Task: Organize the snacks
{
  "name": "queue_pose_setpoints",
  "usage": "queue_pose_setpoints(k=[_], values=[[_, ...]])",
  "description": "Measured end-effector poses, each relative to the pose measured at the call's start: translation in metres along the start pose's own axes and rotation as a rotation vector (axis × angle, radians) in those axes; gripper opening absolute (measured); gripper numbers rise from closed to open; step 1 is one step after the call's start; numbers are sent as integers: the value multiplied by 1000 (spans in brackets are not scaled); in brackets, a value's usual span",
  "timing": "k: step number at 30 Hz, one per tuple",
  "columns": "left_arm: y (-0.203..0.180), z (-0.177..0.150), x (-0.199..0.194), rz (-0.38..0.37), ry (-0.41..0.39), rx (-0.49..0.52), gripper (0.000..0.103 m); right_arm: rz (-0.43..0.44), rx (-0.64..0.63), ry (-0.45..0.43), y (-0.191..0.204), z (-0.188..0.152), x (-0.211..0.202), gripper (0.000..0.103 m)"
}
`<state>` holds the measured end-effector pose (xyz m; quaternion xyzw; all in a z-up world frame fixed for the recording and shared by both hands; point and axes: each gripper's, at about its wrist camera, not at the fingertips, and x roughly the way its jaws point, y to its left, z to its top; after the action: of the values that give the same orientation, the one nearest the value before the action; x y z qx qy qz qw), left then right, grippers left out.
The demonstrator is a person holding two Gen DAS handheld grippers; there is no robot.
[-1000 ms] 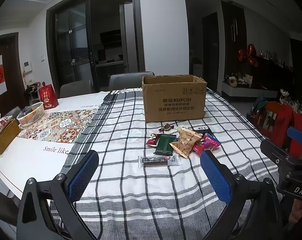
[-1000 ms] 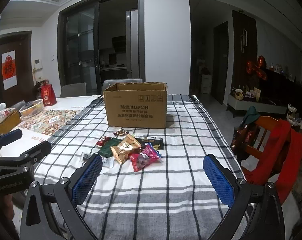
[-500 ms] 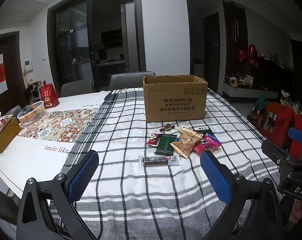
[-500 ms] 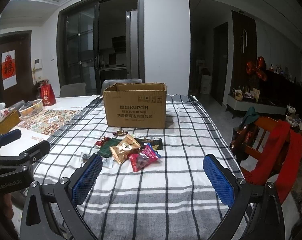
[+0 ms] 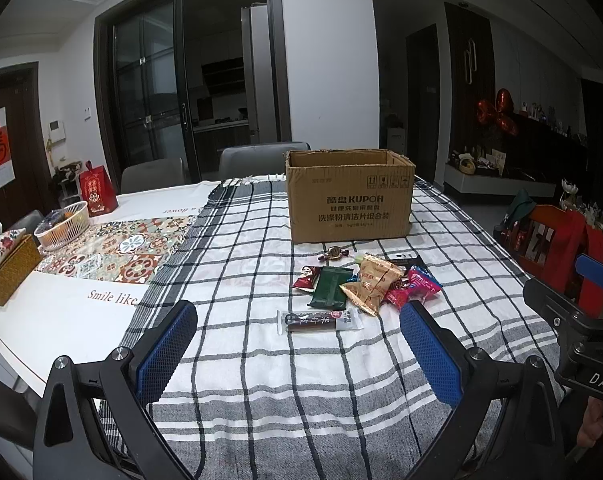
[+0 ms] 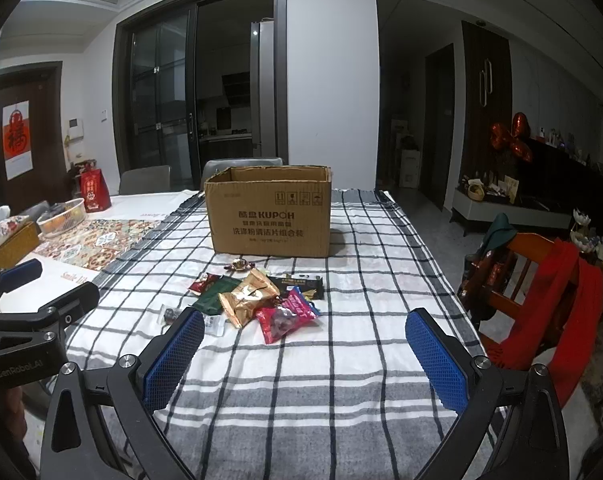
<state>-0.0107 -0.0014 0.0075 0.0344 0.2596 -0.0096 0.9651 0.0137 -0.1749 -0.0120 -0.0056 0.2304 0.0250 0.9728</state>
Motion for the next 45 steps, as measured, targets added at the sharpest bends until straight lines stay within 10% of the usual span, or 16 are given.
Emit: queue_pose_setpoints(k=[45], values=[[-5,7,39,-77,-7,93,100,43,-5,27,3,1,44,102]])
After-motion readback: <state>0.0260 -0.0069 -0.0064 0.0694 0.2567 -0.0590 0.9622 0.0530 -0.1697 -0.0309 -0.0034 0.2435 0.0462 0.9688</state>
